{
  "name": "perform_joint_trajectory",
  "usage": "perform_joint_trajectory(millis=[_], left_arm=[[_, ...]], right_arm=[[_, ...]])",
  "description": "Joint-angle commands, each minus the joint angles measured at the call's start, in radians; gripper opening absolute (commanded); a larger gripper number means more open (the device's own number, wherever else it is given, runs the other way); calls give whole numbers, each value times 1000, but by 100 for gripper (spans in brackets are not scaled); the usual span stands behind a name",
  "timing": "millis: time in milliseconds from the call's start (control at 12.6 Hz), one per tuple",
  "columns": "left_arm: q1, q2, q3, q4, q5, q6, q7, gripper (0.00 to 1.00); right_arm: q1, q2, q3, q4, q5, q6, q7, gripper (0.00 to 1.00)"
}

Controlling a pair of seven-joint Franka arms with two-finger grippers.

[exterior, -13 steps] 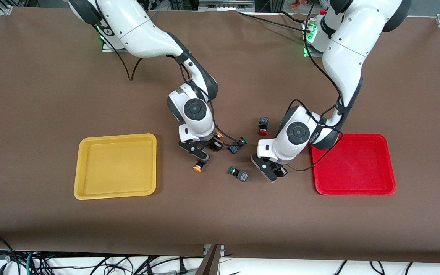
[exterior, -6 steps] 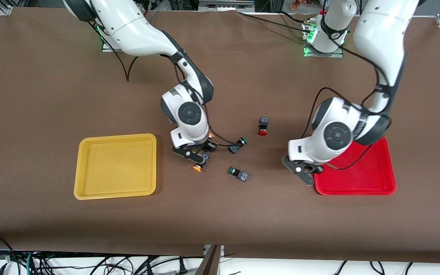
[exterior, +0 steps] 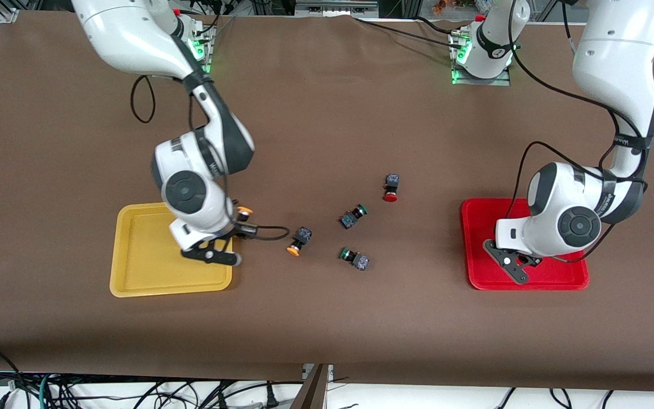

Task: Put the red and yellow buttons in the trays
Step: 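Carry the buttons to the yellow and red trays with both grippers, then release the orange button in the yellow tray while the left gripper returns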

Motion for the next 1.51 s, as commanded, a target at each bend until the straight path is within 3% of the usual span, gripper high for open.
perform_joint_trajectory(millis=[0,79,159,397,556,874,953,1033,1112,1430], left_arm=[[18,26,-18,-11,22,30,24,52],[14,26,-21,-14,22,30,24,95],[9,19,-23,-12,22,24,25,100],[8,-55,-115,-3,8,-100,-43,100],[9,-80,-213,-6,6,-188,-259,100],[8,-77,-365,-57,5,-190,-685,100],[1,-77,-392,-90,14,-171,-772,100],[-2,-80,-406,-136,14,-125,-829,100],[-5,-88,-423,-173,14,-73,-875,100],[-40,-111,-426,-372,49,223,-1038,100]], right_arm=[[-107,-2,17,-30,3,-19,-180,0],[-137,11,17,-35,3,-17,-246,0],[-162,24,17,-39,5,-9,-292,0],[-199,45,15,-47,0,-5,-357,0],[-263,79,17,-47,2,10,-441,0],[-332,107,17,-77,3,59,-553,0],[-340,113,17,-84,3,82,-564,23],[-345,119,17,-82,3,86,-564,74],[-343,113,20,-73,5,75,-558,99],[-242,78,31,-18,31,-5,-401,99]])
